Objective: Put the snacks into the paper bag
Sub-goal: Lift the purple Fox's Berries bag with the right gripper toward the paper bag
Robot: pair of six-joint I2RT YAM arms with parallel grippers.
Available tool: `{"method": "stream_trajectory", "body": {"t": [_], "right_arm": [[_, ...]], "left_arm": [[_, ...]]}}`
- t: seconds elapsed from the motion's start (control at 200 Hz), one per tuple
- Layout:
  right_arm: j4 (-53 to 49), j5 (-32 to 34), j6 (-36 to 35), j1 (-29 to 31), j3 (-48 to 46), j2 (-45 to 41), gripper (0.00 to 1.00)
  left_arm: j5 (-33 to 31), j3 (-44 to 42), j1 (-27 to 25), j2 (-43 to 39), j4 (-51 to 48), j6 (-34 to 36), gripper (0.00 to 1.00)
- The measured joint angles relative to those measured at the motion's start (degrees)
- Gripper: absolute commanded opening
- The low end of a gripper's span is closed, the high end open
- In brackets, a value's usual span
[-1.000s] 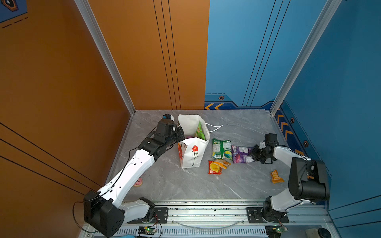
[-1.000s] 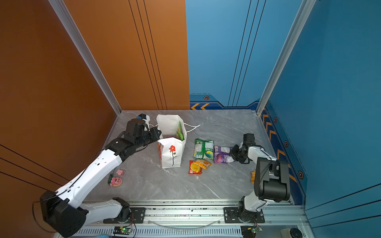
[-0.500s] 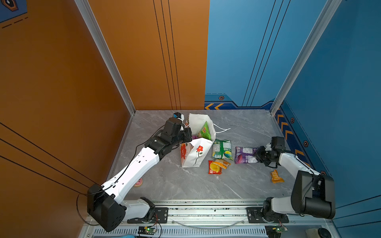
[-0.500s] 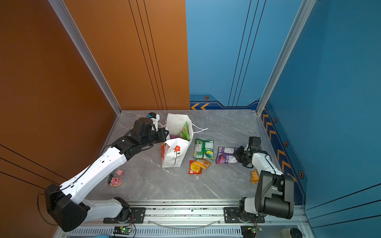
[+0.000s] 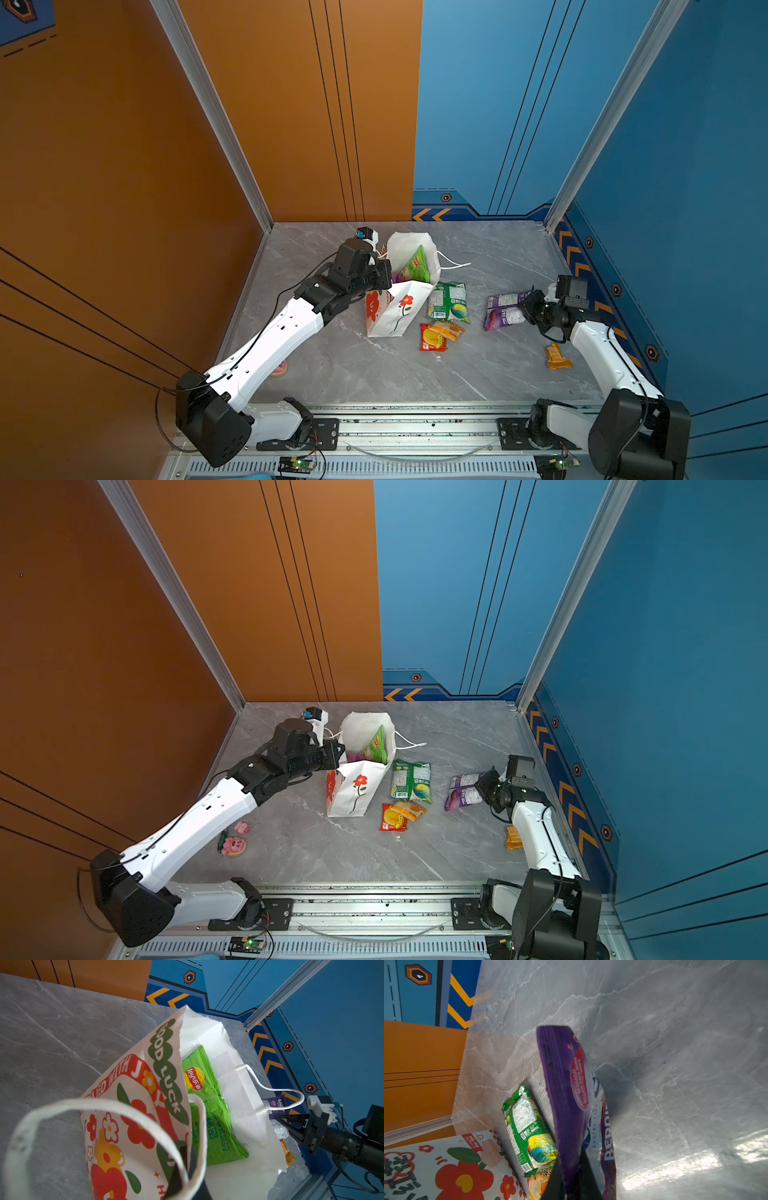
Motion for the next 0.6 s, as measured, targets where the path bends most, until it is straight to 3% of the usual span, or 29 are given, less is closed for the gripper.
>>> {"method": "stream_trajectory", "body": {"t": [0.27,0.601], "right_arm": [[-4.2,1.6,0.5,1.9,5.6,-4.1,0.0],[-10.1,5.7,0.5,9.3,20.1,-7.0,0.0]], "left_arm": [[-0.4,1.2,-1.4,1.0,-0.3,1.3,0.0],[-0.5,1.4,-1.4,1.0,-0.5,2.1,0.0]]}}
